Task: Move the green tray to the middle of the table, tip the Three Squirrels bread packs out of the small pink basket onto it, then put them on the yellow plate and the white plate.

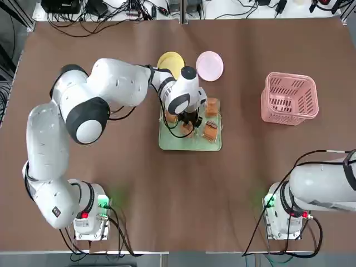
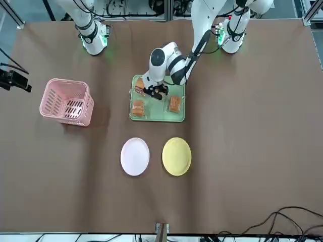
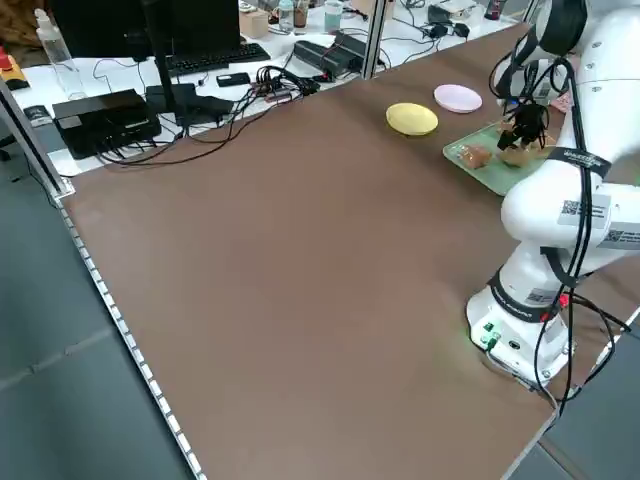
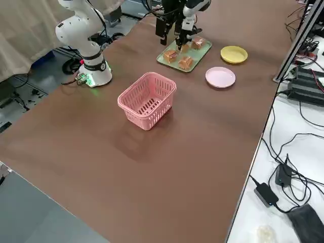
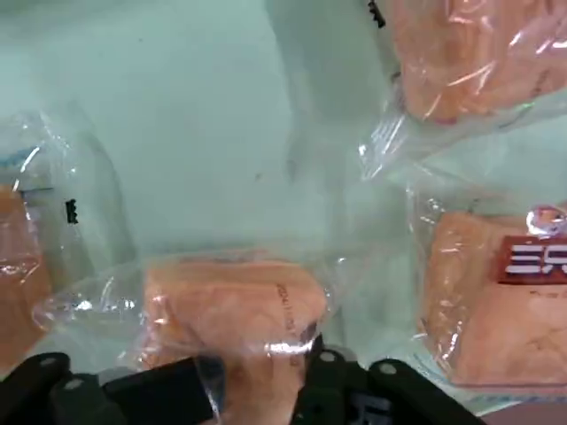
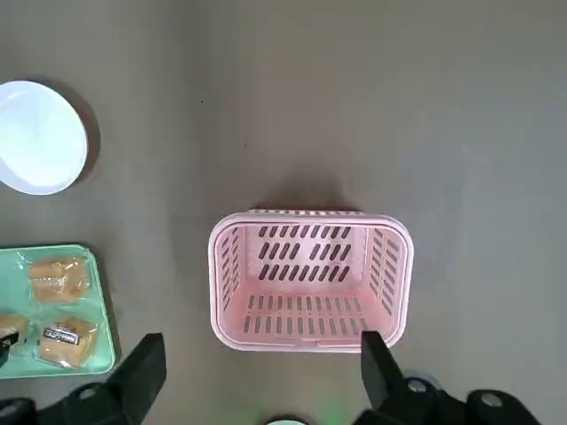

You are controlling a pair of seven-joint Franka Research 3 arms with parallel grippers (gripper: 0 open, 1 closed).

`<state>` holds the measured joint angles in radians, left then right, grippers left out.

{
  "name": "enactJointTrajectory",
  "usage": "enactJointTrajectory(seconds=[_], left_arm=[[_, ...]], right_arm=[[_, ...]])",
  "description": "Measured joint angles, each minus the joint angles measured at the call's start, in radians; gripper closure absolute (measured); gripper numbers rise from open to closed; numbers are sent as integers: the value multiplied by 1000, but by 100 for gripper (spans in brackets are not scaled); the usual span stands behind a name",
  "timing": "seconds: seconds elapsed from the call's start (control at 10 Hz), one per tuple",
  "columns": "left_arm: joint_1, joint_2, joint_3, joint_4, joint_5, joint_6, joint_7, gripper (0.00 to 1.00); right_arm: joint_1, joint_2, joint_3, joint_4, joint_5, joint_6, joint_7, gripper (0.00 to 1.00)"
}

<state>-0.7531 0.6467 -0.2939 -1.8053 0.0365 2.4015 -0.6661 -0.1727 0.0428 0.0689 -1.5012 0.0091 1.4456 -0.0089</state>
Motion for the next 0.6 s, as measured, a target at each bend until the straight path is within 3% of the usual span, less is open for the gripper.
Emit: enactJointTrajectory(seconds=[0.4,0.6], left_arm=[[65,-37,0,-26,0,-135,1,64],[88,-55,-2,-55,0,-153,1,63]], right_arm=[[0,0,0,0,0,0,0,3],[0,0,0,0,0,-1,0,3]])
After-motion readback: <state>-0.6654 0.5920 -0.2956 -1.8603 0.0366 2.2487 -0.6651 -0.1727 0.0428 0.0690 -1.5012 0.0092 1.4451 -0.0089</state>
